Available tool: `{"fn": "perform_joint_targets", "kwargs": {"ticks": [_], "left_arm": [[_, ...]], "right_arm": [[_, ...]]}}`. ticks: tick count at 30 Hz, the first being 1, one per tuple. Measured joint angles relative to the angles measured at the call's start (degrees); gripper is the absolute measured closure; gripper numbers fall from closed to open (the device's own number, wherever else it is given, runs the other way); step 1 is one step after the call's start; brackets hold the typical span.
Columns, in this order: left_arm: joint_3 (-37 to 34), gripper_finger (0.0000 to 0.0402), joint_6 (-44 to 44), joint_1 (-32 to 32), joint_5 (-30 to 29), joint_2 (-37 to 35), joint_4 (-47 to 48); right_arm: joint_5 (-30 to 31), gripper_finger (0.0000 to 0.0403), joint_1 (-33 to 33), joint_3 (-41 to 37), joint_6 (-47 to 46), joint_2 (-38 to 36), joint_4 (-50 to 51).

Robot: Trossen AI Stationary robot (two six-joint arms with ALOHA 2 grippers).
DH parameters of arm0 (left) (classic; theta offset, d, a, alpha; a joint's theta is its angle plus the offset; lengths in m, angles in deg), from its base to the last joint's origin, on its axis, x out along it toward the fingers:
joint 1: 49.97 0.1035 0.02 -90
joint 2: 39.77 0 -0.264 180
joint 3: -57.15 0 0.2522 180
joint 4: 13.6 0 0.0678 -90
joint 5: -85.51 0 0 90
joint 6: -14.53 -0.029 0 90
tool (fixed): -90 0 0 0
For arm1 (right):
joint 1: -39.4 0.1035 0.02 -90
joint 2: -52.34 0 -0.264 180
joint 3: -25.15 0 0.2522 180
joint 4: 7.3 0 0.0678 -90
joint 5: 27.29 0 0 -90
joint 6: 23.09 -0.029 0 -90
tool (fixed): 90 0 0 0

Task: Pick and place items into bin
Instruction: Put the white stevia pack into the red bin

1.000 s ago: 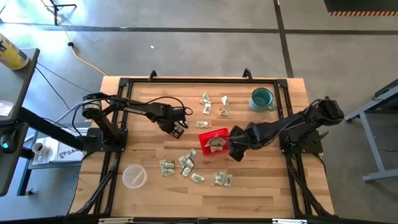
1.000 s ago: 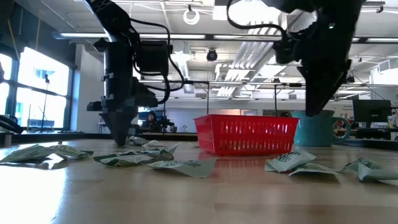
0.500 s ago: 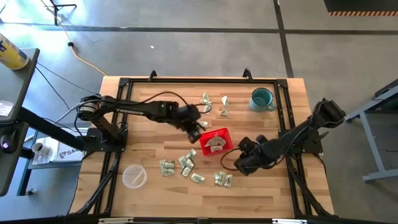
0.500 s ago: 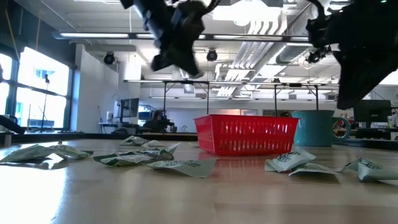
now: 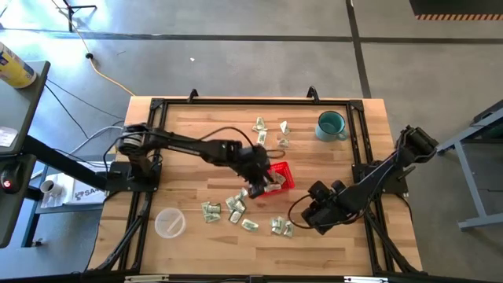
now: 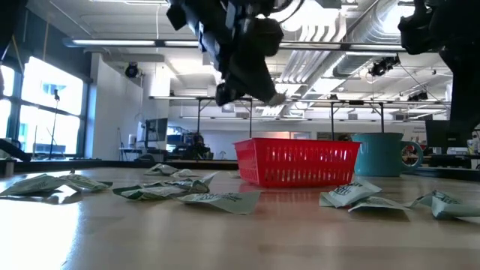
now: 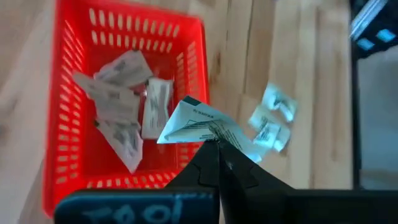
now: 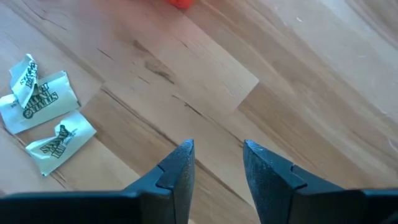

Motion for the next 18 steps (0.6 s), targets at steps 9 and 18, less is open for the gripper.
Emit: {"fn": "perform_joint_targets", "kwargs": {"ticks": [9,18], "left_arm": [[0.0,0.0306,-0.9,0.1,-14.0,3.0,-1.5],[1.8,0.0194,-2.1,0.0,-6.6,3.0,-1.9]], "right_arm": [[0.2,0.0274,-0.8,0.0,0.7,0.0,0.1],[0.5,0.0274,-1.7,0.0,1.3,0.0,0.0]]}}
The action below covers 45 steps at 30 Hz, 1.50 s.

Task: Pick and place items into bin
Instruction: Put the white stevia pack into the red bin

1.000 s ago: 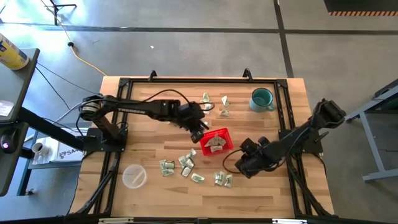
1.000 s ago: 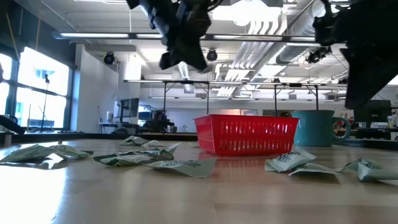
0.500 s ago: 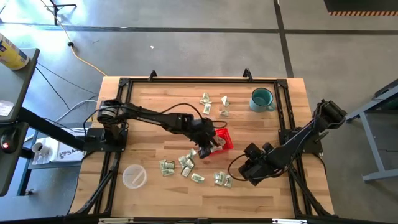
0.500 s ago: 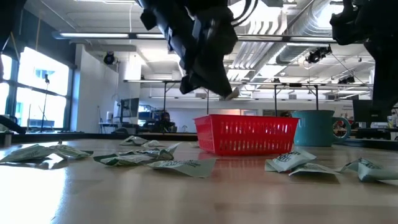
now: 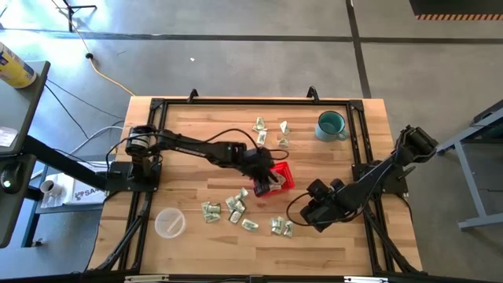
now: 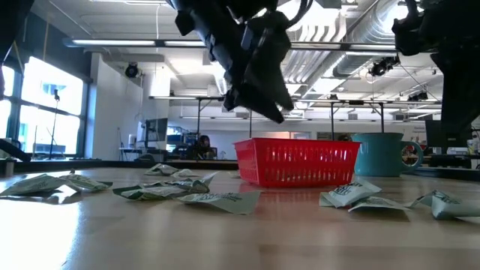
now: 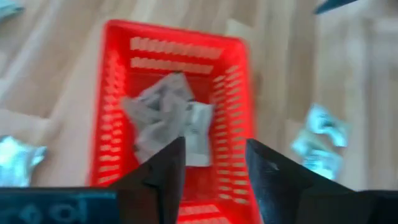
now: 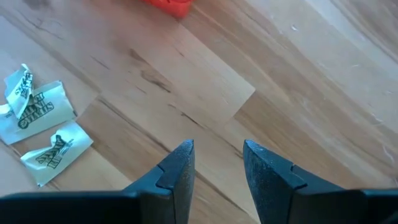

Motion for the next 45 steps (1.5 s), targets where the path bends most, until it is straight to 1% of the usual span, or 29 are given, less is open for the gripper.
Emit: {"fn": "perform_joint_targets", "kwargs": {"ticks": [3,7,13,18,20,23,25,32,36,39,42,43,45], "left_arm": [[1.7,0.0178,0.0,0.0,1.4,0.0,0.0],[4.7,0.0173,-1.3,0.8,0.3,0.0,1.5],[11.5,0.0172,-6.1,5.7,-3.6,0.0,14.7],[14.9,0.0172,-8.7,10.8,-3.9,0.0,25.9],[15.1,0.0172,-9.0,12.8,-1.9,0.0,28.5],[15.1,0.0172,-9.9,15.7,4.4,0.0,31.8],[14.4,0.0172,-10.8,17.2,7.9,0.0,31.9],[11.5,0.0172,-11.4,21.5,15.3,0.1,33.5],[11.5,0.0172,-11.4,23.4,17.4,-0.1,34.1],[11.5,0.0172,-11.1,24.8,18.7,-1.6,33.1],[11.5,0.0172,-8.1,27.4,19.3,-4.1,33.0],[11.5,0.0172,-6.8,28.5,18.7,-4.8,32.7],[11.5,0.0172,-4.7,31.4,14.5,-6.1,33.2]], "right_arm": [[1.2,0.0274,-0.1,0.0,-0.1,0.0,0.0],[1.8,0.0274,-1.2,0.0,0.6,0.0,0.0],[3.1,0.0274,-3.2,0.0,3.3,0.0,-0.1],[1.1,0.0274,-5.9,0.0,12.6,0.0,-0.1],[1.2,0.0274,-6.9,0.0,13.0,0.0,-0.5],[1.1,0.0274,-8.7,0.0,9.4,0.0,-0.7],[1.2,0.0274,-10.1,0.0,10.7,0.0,-0.4],[1.4,0.0275,-14.5,-0.1,12.4,0.0,0.4],[2.2,0.0275,-16.0,-0.1,12.9,0.0,0.6],[3.4,0.0275,-16.5,-0.1,13.1,0.0,1.2],[4.9,0.0275,-16.6,-0.1,12.3,0.0,1.2],[5.2,0.0275,-16.6,-0.1,12.2,0.0,1.2],[5.2,0.0275,-16.6,-0.1,12.2,0.0,1.2]]}}
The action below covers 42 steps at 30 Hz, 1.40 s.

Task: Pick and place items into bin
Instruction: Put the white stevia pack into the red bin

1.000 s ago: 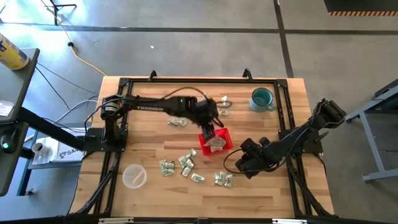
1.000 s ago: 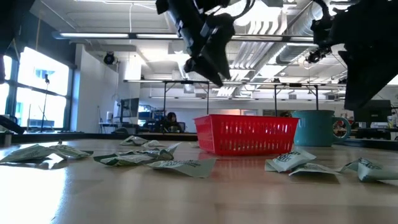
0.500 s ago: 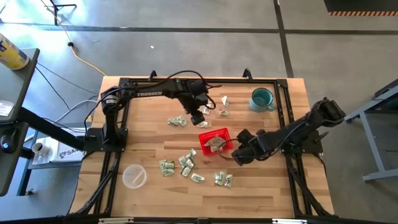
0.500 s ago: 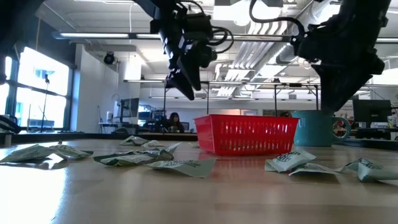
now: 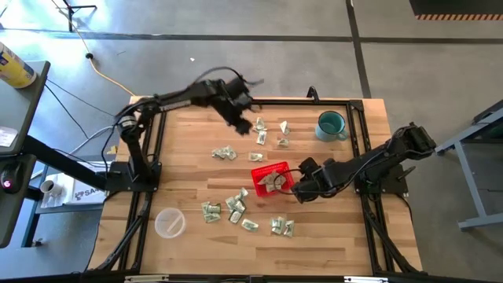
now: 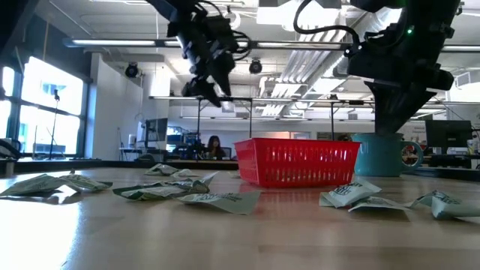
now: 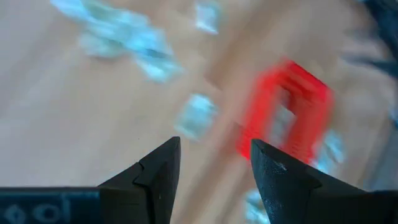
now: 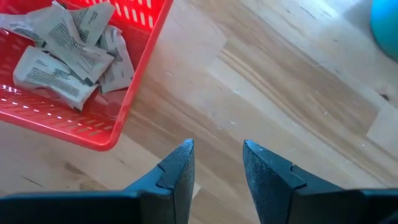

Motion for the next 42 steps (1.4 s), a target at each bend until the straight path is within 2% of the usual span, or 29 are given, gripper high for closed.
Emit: {"fn": "perform_joint_targets", "kwargs": {"ticks": [2,5,8,13,15,17,20,24,28,37,42], "left_arm": [[0.1,0.0172,0.6,3.0,-2.9,-0.4,0.7],[-1.1,0.0172,0.1,7.0,-2.1,-0.4,2.3],[-5.1,0.0172,-3.6,7.4,-2.4,-0.3,2.3],[-14.3,0.0172,-14.7,2.8,-2.9,-0.3,-1.3],[-17.8,0.0172,-19.9,0.0,-5.4,-0.2,-2.9],[-20.6,0.0172,-22.9,-3.0,-10.5,-0.2,-5.3],[-23.5,0.0172,-23.4,-6.2,-17.7,-0.2,-9.1],[-24.6,0.0172,-20.6,-8.1,-20.8,-0.2,-14.2],[-24.8,0.0172,-20.2,-8.3,-19.8,-0.2,-17.3],[-24.6,0.0172,-18.9,-8.7,-18.1,4.8,-14.4],[-24.5,0.0176,-18.3,-10.5,-19.7,5.4,-14.6]], "right_arm": [[-0.7,0.0274,-0.5,0.0,0.0,0.0,0.0],[-2.4,0.0275,-1.8,0.0,0.7,0.0,0.0],[-3.9,0.0274,-3.1,0.0,2.5,0.0,-0.2],[-4.1,0.0274,-4.1,0.0,2.9,0.0,-0.3],[-4.0,0.0274,-4.1,0.0,3.0,0.0,-0.4],[-4.1,0.0274,-4.0,0.0,3.0,0.0,-0.7],[-4.2,0.0274,-4.0,0.0,3.0,0.0,-1.0],[-4.1,0.0274,-4.0,0.0,3.0,0.0,-1.7],[-4.2,0.0274,-4.0,0.0,3.0,0.0,-2.4],[-4.5,0.0274,-4.0,0.0,2.9,0.0,-2.4],[-5.5,0.0274,-4.0,0.1,3.0,0.0,-2.5]]}}
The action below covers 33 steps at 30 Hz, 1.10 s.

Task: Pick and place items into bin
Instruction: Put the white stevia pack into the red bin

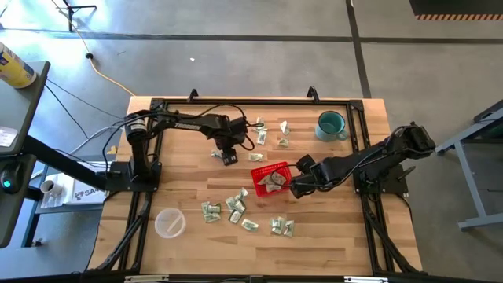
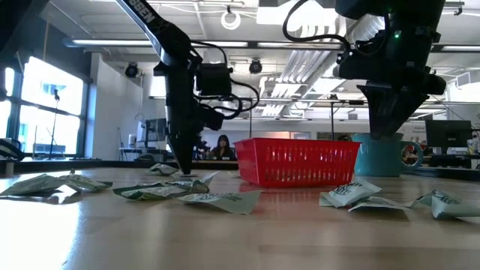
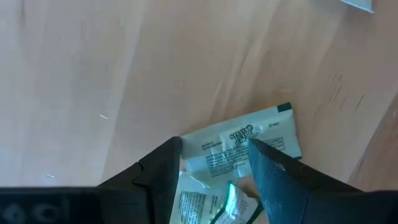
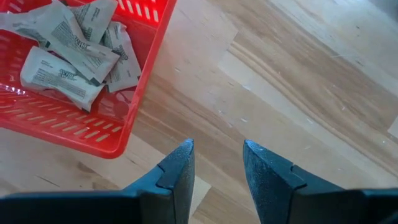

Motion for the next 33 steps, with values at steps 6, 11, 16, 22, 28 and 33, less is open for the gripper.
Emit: {"fn": "perform_joint_targets", "kwargs": {"ticks": [6,11,16,22,28,33], "left_arm": [[0.0,0.0250,-0.6,-1.1,-3.2,0.1,-0.1],[0.1,0.0361,-0.5,-1.2,-3.3,0.2,-0.9],[2.7,0.0367,1.8,-1.1,-2.5,0.5,-0.5],[11.2,0.0381,2.5,-1.0,0.9,-2.2,4.3],[19.6,0.0370,4.0,-1.5,11.4,-4.0,4.1],[21.1,0.0379,4.4,-5.6,21.0,-4.0,-1.2]], "right_arm": [[-0.2,0.0274,0.0,0.0,0.0,0.0,0.1],[-0.4,0.0274,0.0,0.0,0.0,0.0,0.1],[-0.5,0.0274,0.0,0.0,0.0,0.0,0.2],[-1.0,0.0274,0.0,0.0,0.0,0.0,0.3],[-0.8,0.0274,0.0,0.0,1.4,0.0,0.6],[-1.1,0.0274,0.0,0.0,2.7,0.0,1.5]]}}
